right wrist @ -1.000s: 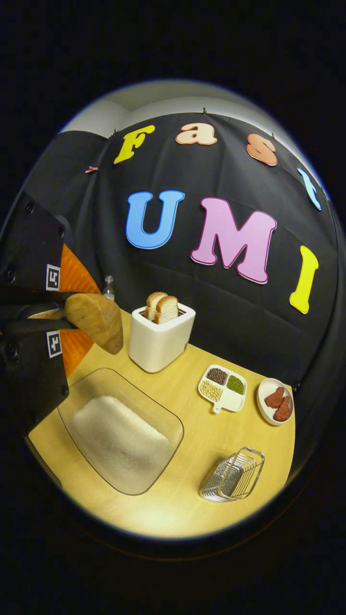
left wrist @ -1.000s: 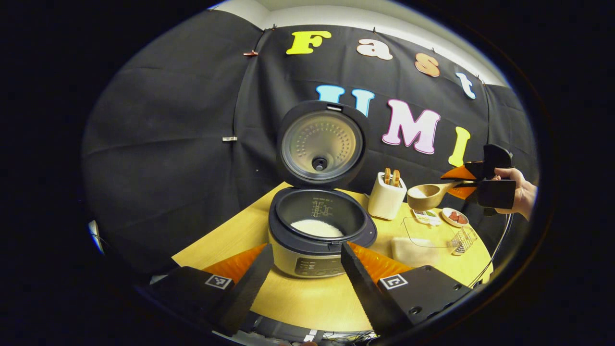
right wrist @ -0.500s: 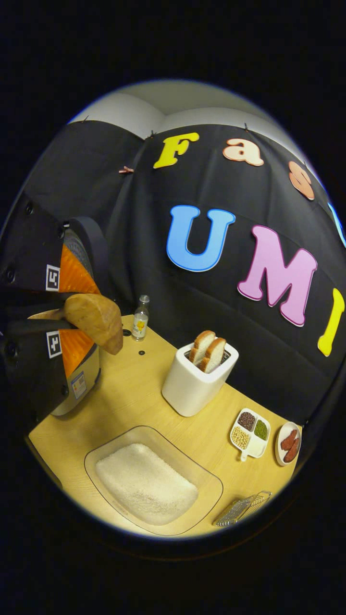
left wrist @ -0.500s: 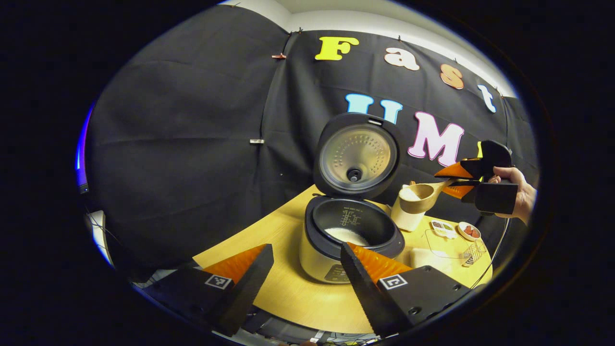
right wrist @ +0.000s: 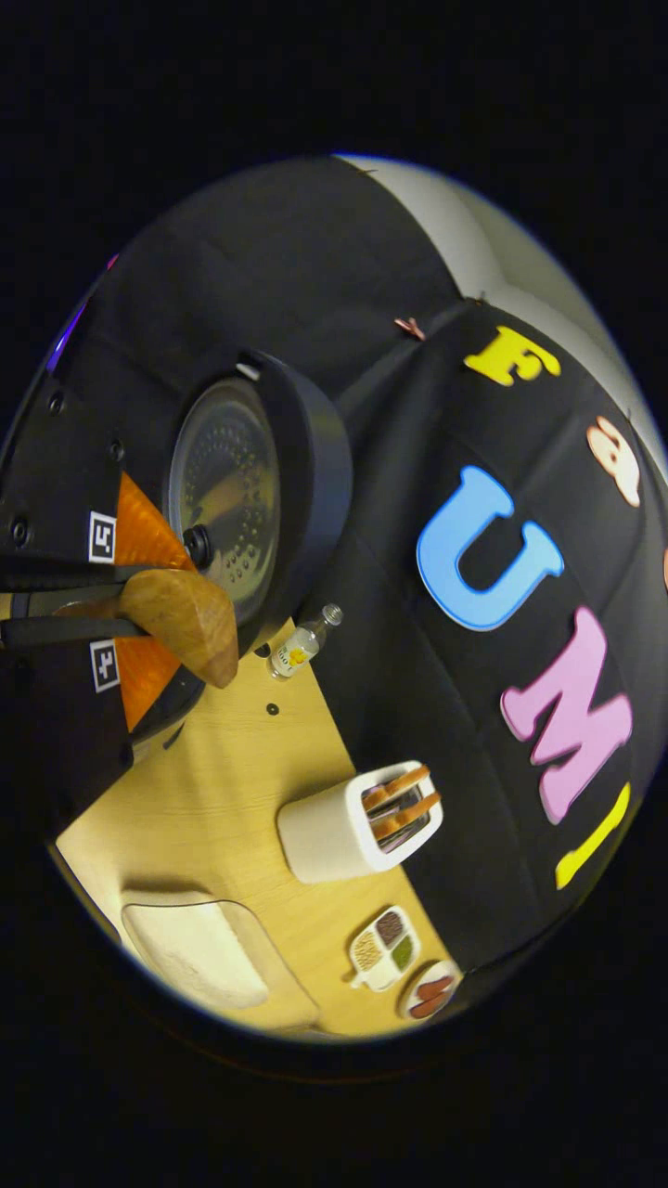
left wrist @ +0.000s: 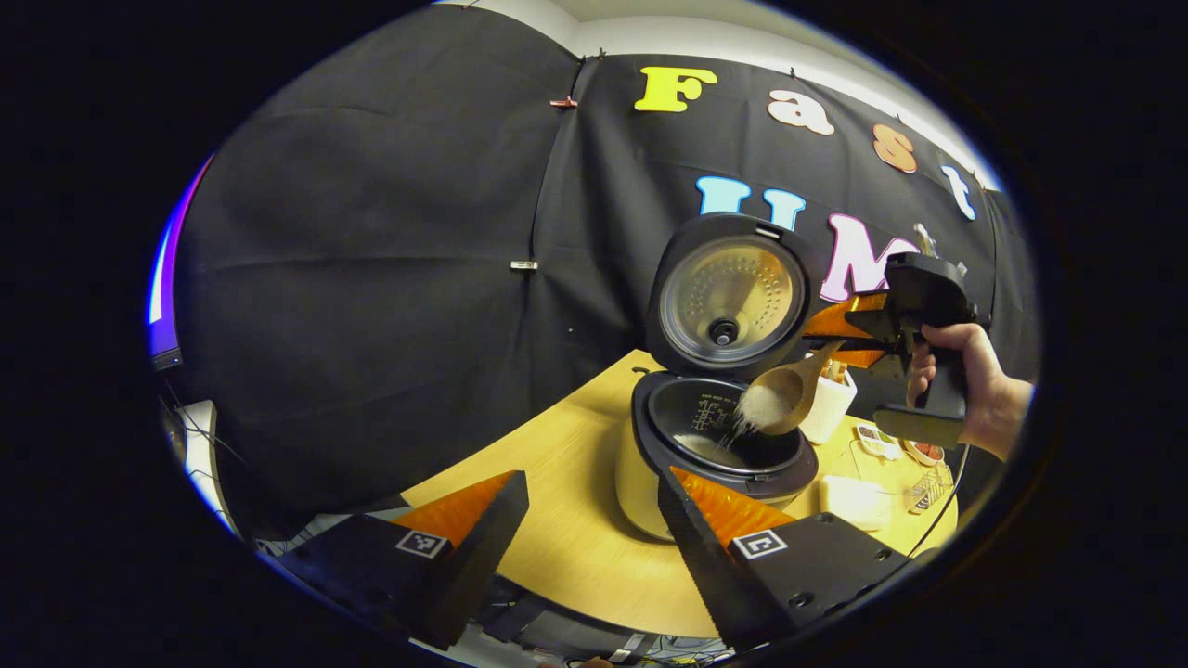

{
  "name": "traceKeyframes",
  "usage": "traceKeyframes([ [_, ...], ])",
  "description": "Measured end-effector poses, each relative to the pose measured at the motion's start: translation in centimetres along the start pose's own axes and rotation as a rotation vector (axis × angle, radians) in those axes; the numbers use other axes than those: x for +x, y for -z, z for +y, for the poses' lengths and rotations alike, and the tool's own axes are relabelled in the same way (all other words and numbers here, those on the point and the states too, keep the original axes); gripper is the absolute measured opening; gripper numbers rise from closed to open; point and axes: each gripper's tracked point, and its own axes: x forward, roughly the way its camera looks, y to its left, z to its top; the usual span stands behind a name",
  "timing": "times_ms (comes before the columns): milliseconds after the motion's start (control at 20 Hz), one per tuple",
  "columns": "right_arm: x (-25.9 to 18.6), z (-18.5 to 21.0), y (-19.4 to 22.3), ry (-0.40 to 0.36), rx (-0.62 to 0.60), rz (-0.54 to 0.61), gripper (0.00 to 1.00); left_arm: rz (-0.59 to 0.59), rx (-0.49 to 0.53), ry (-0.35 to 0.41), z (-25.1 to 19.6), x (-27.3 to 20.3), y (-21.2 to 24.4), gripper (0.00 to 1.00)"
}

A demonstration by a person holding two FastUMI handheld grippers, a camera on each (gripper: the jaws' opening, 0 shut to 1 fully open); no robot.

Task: Close the left gripper, press the button to open the rice cooker; take a wooden spoon from the chopstick holder with the right hand, scoop a spoonful of rice and pour it into the rice cooker, then put the wooden spoon back into the chopstick holder.

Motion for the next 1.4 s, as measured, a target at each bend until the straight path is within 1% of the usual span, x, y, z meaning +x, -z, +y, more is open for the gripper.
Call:
traceKeyframes([
  [50,0.4,0.6,0.2,-0.010,-0.075,-0.007,0.15,0.000,0.001,-0.004,0.2,0.0,0.0,0.93],
  [100,0.8,1.4,0.6,-0.024,-0.138,-0.011,0.15,0.002,0.001,-0.007,0.4,-0.1,0.0,0.96],
  [300,1.3,3.9,2.5,-0.089,-0.336,0.001,0.15,0.005,-0.003,-0.020,0.9,-0.4,0.2,0.96],
  [350,1.3,4.4,2.8,-0.104,-0.392,-0.001,0.15,0.005,-0.001,-0.023,0.9,-0.4,0.2,0.93],
  [400,1.3,4.8,3.4,-0.121,-0.443,0.000,0.15,0.005,-0.001,-0.025,0.9,-0.5,0.3,0.96],
  [650,1.3,5.6,5.4,-0.195,-0.641,0.012,0.15,-0.001,0.012,-0.044,1.4,-0.6,0.0,0.96],
  [800,0.9,6.8,7.5,-0.266,-0.806,0.020,0.15,-0.001,0.011,-0.055,1.7,-0.8,-0.1,0.96],
  [900,0.5,7.0,9.0,-0.292,-0.874,0.037,0.15,-0.005,0.016,-0.063,1.7,-0.9,-0.2,0.96],
  [1000,0.2,7.3,9.9,-0.312,-0.877,0.055,0.15,-0.008,0.024,-0.069,1.6,-1.2,-0.3,0.96],
  [1150,-0.3,7.6,8.9,-0.311,-0.840,0.033,0.15,-0.007,0.032,-0.071,1.1,-1.6,-0.4,0.96],
  [1250,-0.6,7.3,7.5,-0.301,-0.766,0.015,0.15,-0.014,0.041,-0.069,0.6,-2.0,-0.6,0.96],
  [1400,-1.5,6.7,4.2,-0.275,-0.642,-0.017,0.15,-0.029,0.028,-0.071,-0.2,-2.7,-1.0,0.96],
])
